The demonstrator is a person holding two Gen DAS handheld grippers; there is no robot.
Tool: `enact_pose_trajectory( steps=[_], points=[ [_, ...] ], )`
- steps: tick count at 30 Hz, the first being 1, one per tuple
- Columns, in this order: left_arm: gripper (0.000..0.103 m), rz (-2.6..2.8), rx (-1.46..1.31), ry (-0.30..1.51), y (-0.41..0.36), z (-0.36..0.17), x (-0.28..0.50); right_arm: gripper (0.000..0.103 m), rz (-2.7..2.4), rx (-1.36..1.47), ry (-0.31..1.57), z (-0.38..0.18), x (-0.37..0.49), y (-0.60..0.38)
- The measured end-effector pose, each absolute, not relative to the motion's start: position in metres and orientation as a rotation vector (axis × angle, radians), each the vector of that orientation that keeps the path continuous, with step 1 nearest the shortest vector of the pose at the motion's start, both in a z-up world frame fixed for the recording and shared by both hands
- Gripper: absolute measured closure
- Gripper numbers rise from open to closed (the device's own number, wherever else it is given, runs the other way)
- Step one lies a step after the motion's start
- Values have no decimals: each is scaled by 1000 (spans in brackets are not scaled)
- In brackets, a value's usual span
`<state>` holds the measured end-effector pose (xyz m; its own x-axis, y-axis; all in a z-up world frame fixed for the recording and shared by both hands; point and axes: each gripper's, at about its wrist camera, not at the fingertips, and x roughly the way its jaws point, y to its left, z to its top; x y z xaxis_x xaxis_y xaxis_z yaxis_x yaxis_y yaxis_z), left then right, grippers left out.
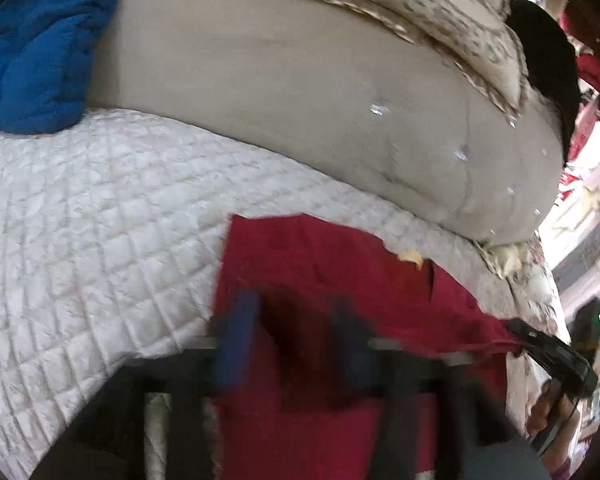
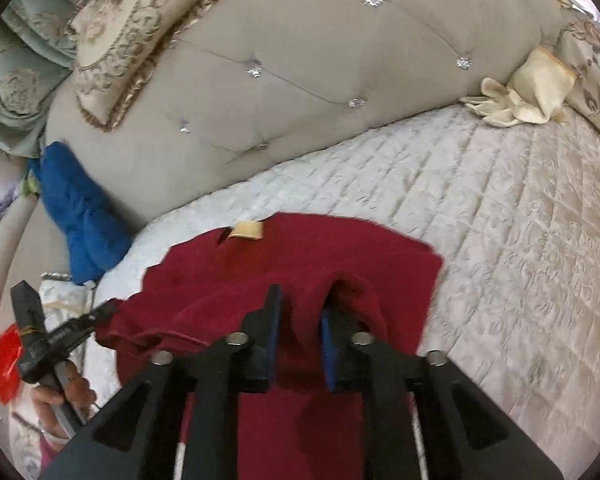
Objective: Fold small clothes
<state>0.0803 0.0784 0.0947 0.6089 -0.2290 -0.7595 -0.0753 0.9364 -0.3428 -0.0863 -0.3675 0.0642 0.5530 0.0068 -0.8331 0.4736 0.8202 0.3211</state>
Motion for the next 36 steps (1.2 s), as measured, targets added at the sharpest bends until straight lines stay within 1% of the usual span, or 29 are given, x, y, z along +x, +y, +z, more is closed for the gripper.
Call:
enact_pose_trajectory(
  steps=[1, 3, 5, 7, 9, 12, 14, 16, 18, 21, 22, 23, 25, 31, 33, 34, 36],
  points=[
    [29, -83, -377, 882, 86, 100, 78, 89, -308, 553, 922, 70, -92, -370],
    [28, -78, -399, 842, 95, 108, 74, 88, -324, 542, 852, 85, -110, -372],
    [28, -66, -369, 840, 97, 111, 71, 88, -304, 529, 830, 94, -127, -367],
    [28, -39, -326, 844, 94, 110, 67, 90, -242, 483, 851, 96, -133, -353],
    [28, -25, -299, 858, 90, 104, 68, 91, -210, 403, 918, 86, -124, -337],
    [28, -6, -261, 910, 84, 88, 73, 91, -272, 305, 987, 64, -92, -332],
    [28, 27, -218, 947, 81, 74, 76, 90, -339, 321, 1013, 40, -65, -349],
    [28, 60, -172, 994, 80, 62, 78, 90, -417, 355, 1117, 16, -46, -368],
    [28, 61, -138, 1004, 79, 58, 75, 90, -442, 365, 1101, 23, -42, -367],
    [27, 61, -81, 996, 76, 56, 71, 88, -408, 314, 1040, 51, -37, -338],
    [27, 61, -78, 996, 76, 56, 70, 86, -366, 316, 1023, 58, -32, -326],
    [27, 61, -79, 998, 76, 55, 69, 83, -300, 323, 1016, 62, -22, -309],
    [27, 58, -82, 999, 76, 56, 66, 82, -181, 336, 1027, 61, 1, -283],
    [25, 59, -76, 993, 78, 59, 59, 80, 42, 252, 1100, 31, 83, -193],
    [25, 55, -86, 995, 79, 59, 60, 79, 90, 289, 1158, 16, 105, -175],
    [25, 53, -88, 995, 79, 60, 60, 77, 103, 301, 1189, 6, 114, -168],
    [25, 52, -92, 993, 80, 60, 60, 76, 68, 285, 1281, -21, 133, -161]
  ],
)
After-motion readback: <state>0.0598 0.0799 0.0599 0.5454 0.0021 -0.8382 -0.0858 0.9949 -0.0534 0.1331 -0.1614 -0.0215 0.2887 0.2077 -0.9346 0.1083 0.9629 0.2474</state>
